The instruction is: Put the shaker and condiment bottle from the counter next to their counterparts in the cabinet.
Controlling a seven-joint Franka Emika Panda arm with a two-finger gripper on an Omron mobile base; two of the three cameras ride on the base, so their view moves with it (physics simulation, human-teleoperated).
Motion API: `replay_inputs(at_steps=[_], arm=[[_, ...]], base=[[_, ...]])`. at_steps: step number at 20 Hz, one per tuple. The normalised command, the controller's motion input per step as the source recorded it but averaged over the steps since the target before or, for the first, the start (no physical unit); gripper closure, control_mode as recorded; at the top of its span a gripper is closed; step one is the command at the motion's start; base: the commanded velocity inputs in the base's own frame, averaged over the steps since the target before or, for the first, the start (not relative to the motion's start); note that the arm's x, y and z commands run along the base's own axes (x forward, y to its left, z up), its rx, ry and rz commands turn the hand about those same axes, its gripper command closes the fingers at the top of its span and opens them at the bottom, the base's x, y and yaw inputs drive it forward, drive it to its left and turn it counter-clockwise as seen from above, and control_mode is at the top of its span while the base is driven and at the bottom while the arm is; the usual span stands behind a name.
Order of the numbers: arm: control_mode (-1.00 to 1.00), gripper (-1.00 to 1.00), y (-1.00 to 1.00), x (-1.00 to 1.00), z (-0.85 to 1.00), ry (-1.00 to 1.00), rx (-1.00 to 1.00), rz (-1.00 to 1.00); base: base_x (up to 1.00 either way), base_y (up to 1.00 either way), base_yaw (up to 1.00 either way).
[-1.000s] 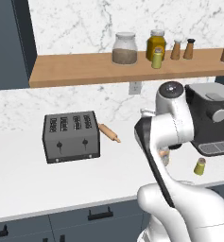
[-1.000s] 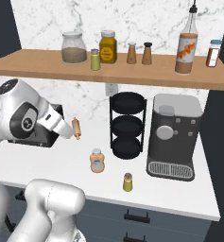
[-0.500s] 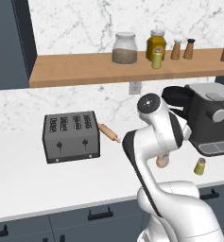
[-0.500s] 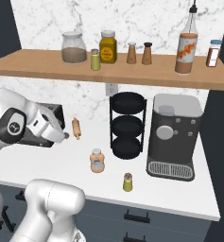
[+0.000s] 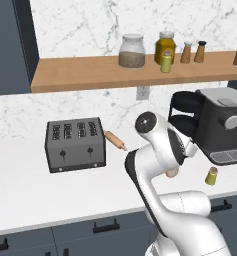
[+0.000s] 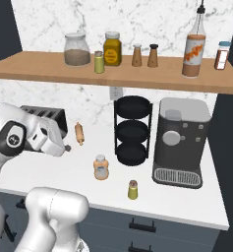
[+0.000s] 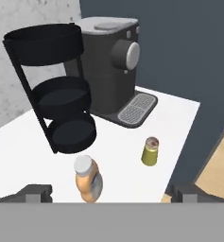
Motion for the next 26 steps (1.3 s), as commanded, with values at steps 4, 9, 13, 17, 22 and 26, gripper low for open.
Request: replay_inputs(at_steps=[4, 9, 13, 17, 22, 26], arm=[[-1.0, -1.0, 0.0, 0.0, -0.53, -0.02, -0.09, 0.0], [-1.0, -1.0, 0.0, 0.0, -0.44, -0.12, -0.2, 0.0], [-1.0, -1.0, 0.0, 0.0, -0.28, -0.07, -0.19, -0.09], [-1.0, -1.0, 0.02, 0.0, -0.17, -0.03, -0.08, -0.08], [-1.0, -1.0, 0.0, 0.0, -0.25, 0.0, 0.0, 0.0], [-1.0, -1.0, 0.0, 0.0, -0.28, 0.0, 0.0, 0.0]], base=[[0.0, 0.0, 0.0], [0.0, 0.0, 0.0], [0.0, 0.0, 0.0], [0.0, 0.0, 0.0], [0.0, 0.0, 0.0], [0.0, 0.0, 0.0]])
